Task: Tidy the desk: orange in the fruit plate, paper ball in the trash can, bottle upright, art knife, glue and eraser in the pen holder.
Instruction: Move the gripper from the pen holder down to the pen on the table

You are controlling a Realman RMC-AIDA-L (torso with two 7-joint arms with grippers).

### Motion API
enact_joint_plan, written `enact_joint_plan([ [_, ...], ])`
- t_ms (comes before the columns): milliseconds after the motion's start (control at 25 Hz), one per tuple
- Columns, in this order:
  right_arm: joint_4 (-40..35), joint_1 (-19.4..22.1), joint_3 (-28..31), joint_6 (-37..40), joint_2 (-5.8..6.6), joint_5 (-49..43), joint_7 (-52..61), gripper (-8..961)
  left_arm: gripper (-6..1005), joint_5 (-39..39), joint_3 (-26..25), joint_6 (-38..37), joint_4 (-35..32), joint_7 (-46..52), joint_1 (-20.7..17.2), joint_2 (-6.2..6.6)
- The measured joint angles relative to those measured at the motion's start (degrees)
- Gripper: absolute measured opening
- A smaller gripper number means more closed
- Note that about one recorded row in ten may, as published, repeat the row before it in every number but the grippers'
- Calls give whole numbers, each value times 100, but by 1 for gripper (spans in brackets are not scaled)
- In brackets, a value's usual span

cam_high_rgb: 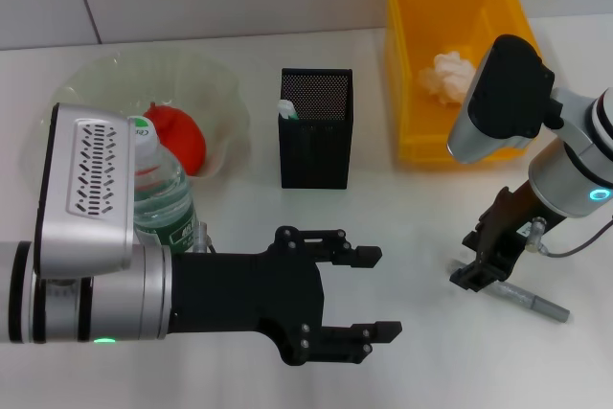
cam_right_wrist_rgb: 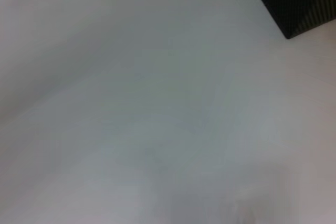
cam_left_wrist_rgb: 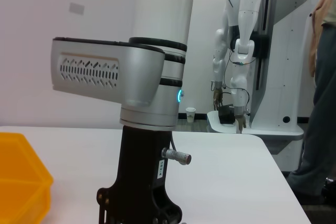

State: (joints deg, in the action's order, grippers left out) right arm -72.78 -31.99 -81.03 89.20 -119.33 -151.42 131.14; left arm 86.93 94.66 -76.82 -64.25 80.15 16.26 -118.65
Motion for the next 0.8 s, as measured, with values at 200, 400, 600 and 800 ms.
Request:
enact_joint_plan([
  [200,107,-41,0,0,-10,11,0,525,698,0,0,0,0,0,0,0],
  [400,115,-49,0,0,-11,15,1,516,698,0,0,0,14,0,0,0],
  [600,124,-53,-2,-12,-11,17,3,507,698,0,0,0,17,0,0,-4],
  [800,125,-53,-7,-32,-11,17,5,498,698,0,0,0,17,0,1,-9],
])
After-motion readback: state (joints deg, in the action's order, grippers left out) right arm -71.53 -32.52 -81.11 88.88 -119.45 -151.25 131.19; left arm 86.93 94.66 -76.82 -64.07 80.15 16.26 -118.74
